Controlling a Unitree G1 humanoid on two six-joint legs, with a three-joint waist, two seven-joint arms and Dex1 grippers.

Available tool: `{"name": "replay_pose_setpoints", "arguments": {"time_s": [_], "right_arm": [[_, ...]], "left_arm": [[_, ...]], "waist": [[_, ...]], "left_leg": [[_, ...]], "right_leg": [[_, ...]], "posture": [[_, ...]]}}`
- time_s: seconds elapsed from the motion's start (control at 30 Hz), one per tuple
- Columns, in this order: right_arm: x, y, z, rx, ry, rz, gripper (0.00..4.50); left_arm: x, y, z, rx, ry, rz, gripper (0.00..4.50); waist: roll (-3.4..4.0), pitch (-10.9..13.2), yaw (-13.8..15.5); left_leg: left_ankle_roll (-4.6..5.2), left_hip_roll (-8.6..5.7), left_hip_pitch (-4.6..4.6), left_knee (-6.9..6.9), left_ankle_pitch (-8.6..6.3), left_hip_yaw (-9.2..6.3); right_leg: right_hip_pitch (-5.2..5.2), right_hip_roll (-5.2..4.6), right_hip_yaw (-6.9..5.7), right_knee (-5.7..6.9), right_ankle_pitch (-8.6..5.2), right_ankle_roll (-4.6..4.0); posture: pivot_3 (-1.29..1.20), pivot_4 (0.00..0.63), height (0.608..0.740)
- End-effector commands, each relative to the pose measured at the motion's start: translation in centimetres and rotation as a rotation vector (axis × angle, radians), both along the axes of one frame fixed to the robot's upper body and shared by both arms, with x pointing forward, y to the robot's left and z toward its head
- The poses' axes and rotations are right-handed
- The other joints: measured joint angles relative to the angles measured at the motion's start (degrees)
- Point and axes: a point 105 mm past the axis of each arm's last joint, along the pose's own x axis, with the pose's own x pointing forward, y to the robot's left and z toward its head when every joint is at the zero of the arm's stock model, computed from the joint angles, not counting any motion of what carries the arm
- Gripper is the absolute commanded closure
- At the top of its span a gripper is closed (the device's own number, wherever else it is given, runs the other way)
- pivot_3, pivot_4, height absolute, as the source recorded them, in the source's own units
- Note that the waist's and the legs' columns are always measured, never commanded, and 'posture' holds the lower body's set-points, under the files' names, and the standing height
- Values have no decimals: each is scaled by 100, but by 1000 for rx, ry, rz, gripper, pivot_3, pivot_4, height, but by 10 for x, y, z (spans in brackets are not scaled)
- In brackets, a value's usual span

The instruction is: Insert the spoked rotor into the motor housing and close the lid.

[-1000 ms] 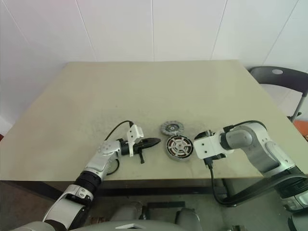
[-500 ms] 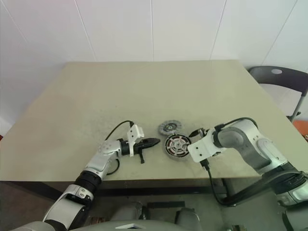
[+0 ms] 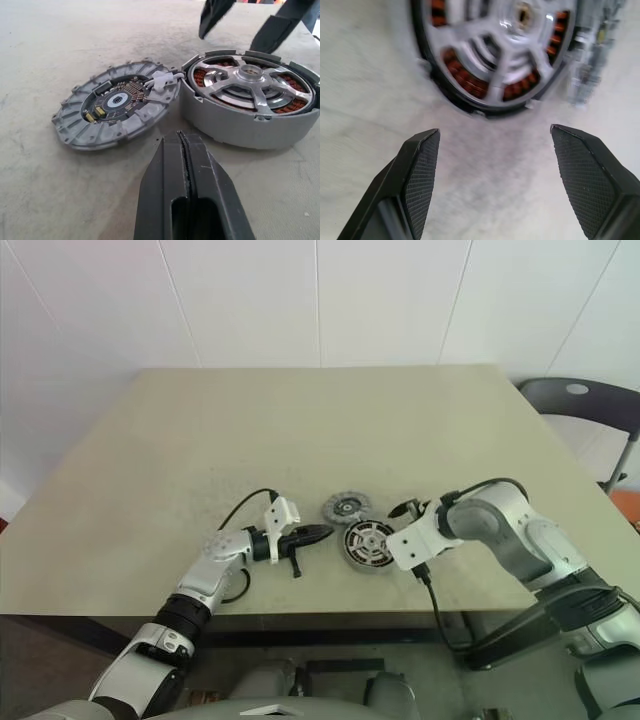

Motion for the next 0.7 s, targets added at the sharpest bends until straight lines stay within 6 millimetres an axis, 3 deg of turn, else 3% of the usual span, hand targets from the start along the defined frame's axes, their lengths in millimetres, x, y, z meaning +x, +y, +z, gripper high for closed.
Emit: {"name": "replay_pose_setpoints", "arguments": {"time_s": [0.03, 0.3, 0.5, 0.6, 0.7], "right_arm": [[5, 4, 14, 15, -52, 17, 784], [-14, 9, -1, -12, 24, 65, 784], [-16, 11, -5, -20, 36, 69, 784], [-17, 10, -9, -28, 54, 64, 1373], [-17, 8, -11, -31, 60, 56, 2317]], "left_arm": [[2, -6, 10, -2, -41, -21, 4500], [3, -6, 9, 9, -36, -18, 4500], [3, -5, 10, 25, -37, -15, 4500], [4, -6, 12, 27, -41, -16, 4500], [4, -6, 12, 28, -42, -15, 4500]], "waist": [[0, 0, 8], [0, 0, 3], [0, 0, 6], [0, 0, 3], [0, 0, 4]], "left_leg": [[0, 0, 0, 0, 0, -1], [0, 0, 0, 0, 0, -1], [0, 0, 1, 2, 0, -1], [0, 0, 0, 2, 0, -1], [0, 0, 0, 2, 0, -1]], "right_leg": [[1, 0, 0, 0, 0, 0], [1, 0, 0, 0, 0, 0], [1, 1, 0, 2, 0, 0], [1, 1, 0, 1, 0, 0], [1, 1, 0, 2, 0, 0]], "posture": [[0, 0, 740], [0, 0, 740], [0, 0, 740], [0, 0, 740], [0, 0, 740]]}}
